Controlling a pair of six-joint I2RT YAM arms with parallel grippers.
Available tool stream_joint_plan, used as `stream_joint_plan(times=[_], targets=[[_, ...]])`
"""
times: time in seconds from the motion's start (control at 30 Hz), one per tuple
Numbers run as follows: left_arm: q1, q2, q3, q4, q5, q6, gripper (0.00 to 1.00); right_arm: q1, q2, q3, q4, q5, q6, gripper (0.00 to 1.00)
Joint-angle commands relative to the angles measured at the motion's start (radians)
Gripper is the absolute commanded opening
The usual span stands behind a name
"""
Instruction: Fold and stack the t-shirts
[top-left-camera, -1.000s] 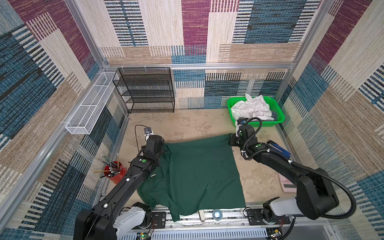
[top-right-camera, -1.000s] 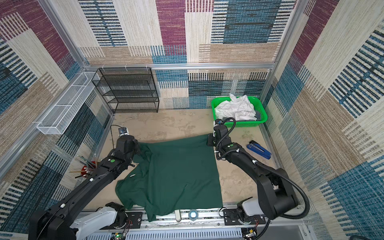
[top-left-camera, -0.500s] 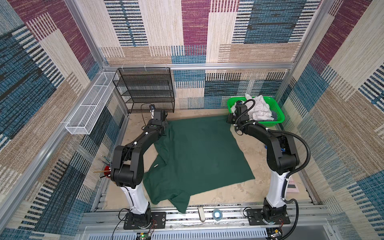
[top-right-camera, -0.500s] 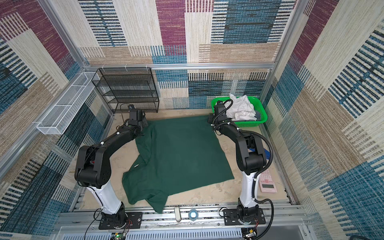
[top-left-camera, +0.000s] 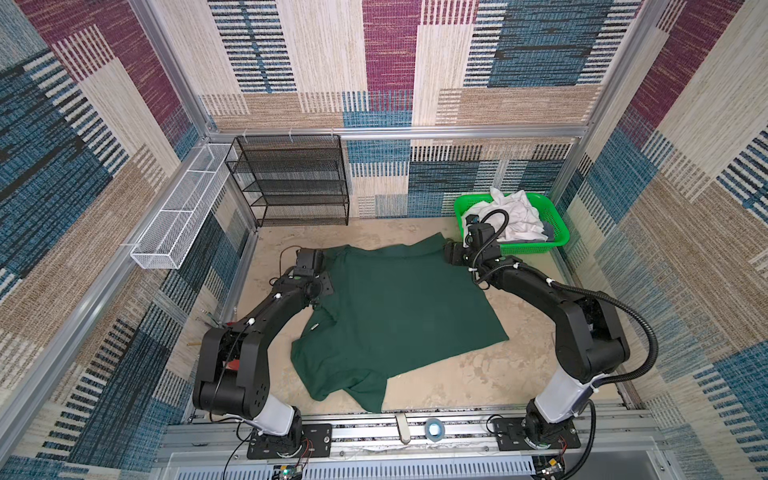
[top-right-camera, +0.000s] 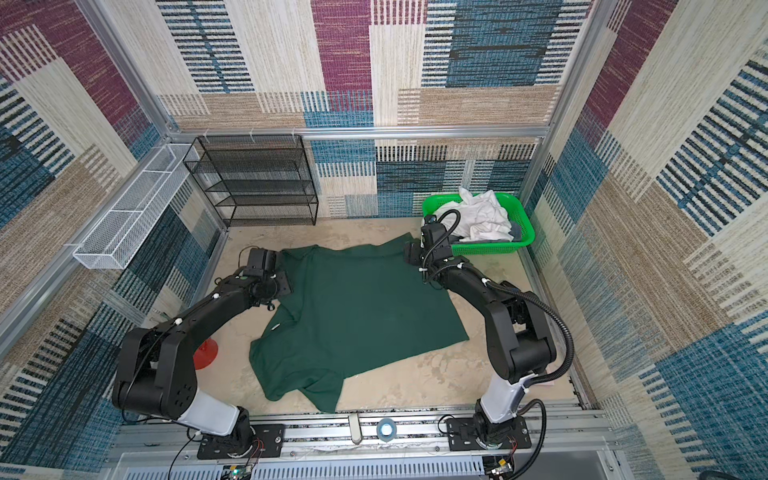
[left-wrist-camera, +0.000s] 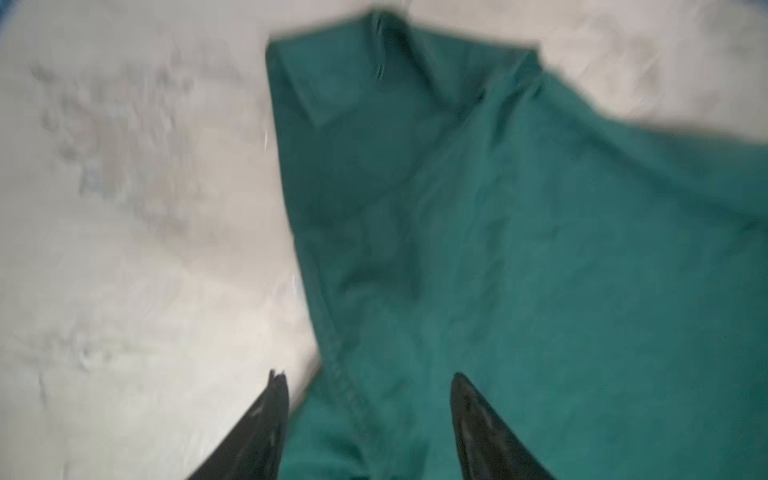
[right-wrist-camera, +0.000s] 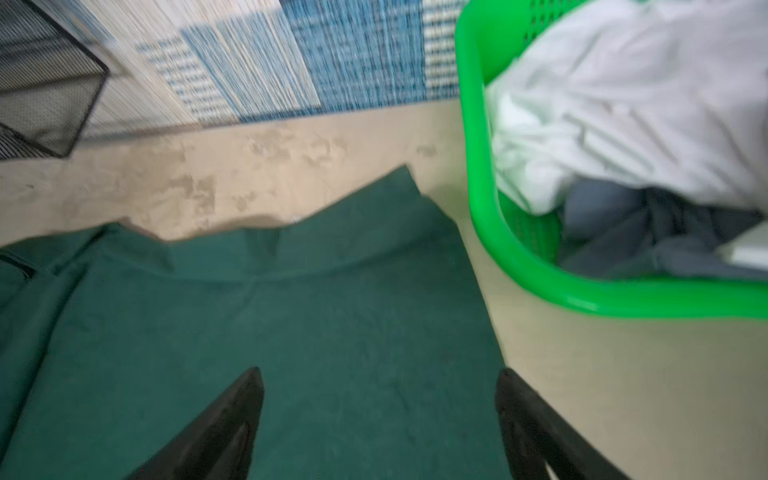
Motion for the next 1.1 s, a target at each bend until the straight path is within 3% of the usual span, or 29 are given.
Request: stream_joint_plan(times=[0.0,0.23,0.33,0.4,0.5,0.8,1.07], targets=[[-0.011,-0.017,-0.053,0.037,0.099,-0.054,0.59,0.022,-0.017,-0.050,-0.029,-0.080,0.024,0.87],[-0.027,0.067,-0.064,0.069,0.148,-0.087,0.53,0.027,-0.045,-0.262,0.013,-0.147,0.097,0.87],[-0.029,0.104,-0.054,0.062,0.155,-0.097,0.46,0.027,-0.049,-0.320,0.010,-0.147,0.116,0.87],[-0.029,0.109,-0.055,0.062,0.149,-0.105,0.34,0.027,-0.058,-0.357,0.012,-0.149,0.129,0.87],[-0.029,0.091,-0.053,0.037,0.111,-0.114,0.01,0.027,-0.071,-0.397,0.000,-0.150,0.155,0.87],[0.048,0.025,-0.033,-0.148,-0.161,-0.106,0.00,0.029,-0.197,-0.572,-0.069,-0.161,0.226,0.85],[0.200,0.087,0.022,-0.186,-0.154,-0.153,0.00,0.106,-0.321,-0.663,-0.156,-0.210,0.316,0.83]])
